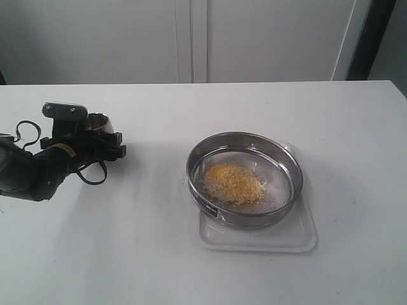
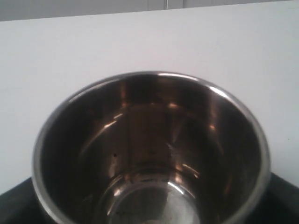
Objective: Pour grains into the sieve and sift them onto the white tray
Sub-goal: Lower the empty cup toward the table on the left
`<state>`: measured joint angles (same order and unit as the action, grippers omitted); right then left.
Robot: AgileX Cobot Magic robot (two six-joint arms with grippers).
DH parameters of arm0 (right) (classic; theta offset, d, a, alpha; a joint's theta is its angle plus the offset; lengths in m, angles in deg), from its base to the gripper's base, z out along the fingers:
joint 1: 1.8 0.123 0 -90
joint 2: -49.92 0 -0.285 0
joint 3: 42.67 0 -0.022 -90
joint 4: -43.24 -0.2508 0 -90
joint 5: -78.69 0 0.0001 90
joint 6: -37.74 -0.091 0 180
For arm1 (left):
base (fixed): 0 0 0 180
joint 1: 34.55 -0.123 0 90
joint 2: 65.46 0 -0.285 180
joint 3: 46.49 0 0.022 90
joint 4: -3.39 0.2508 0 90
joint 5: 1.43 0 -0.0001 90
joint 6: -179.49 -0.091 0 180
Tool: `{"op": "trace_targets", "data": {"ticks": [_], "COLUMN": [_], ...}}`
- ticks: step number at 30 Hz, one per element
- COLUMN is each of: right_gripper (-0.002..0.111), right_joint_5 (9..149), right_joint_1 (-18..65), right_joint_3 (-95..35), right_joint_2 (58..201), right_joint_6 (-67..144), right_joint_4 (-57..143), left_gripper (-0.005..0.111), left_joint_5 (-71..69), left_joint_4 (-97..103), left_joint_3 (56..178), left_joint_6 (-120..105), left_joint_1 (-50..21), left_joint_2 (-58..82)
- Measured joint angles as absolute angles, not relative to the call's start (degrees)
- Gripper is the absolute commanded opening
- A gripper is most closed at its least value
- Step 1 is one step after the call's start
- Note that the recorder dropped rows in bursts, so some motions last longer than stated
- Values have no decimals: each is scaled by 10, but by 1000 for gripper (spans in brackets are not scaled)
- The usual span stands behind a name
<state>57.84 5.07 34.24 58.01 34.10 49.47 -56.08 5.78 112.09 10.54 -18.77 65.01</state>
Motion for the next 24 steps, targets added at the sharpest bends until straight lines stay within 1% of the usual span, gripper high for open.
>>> {"op": "trace_targets", "data": {"ticks": [8,10,12,13,16,17,20,22,24], "right_gripper": [0,0,0,0,0,0,0,0,0], "right_joint_5": [578,578,578,578,578,578,578,578,578], "right_joint_1": [51,51,51,51,51,51,51,51,51], "right_joint_3": [342,342,342,342,342,342,342,342,342], "right_joint_2": [580,580,580,580,580,580,580,580,580], "right_joint_6": [341,341,341,341,341,341,341,341,341], "right_joint_4": [495,495,495,495,495,495,495,495,495], "left_gripper": [0,2,11,18,44,55,74,81,83], "left_joint_5": [-562,-562,-562,-562,-562,-562,-562,-562,-562], "left_joint_4": [58,58,58,58,58,58,58,58,58], "left_joint_3": [1129,1129,1129,1130,1130,1130,1130,1130,1130], "left_joint_6": [92,84,77,76,74,74,74,74,74], "left_joint_1": [-188,-188,-188,-188,-188,-188,-188,-188,-188], "left_joint_2": [659,659,659,659,659,659,659,659,659]}}
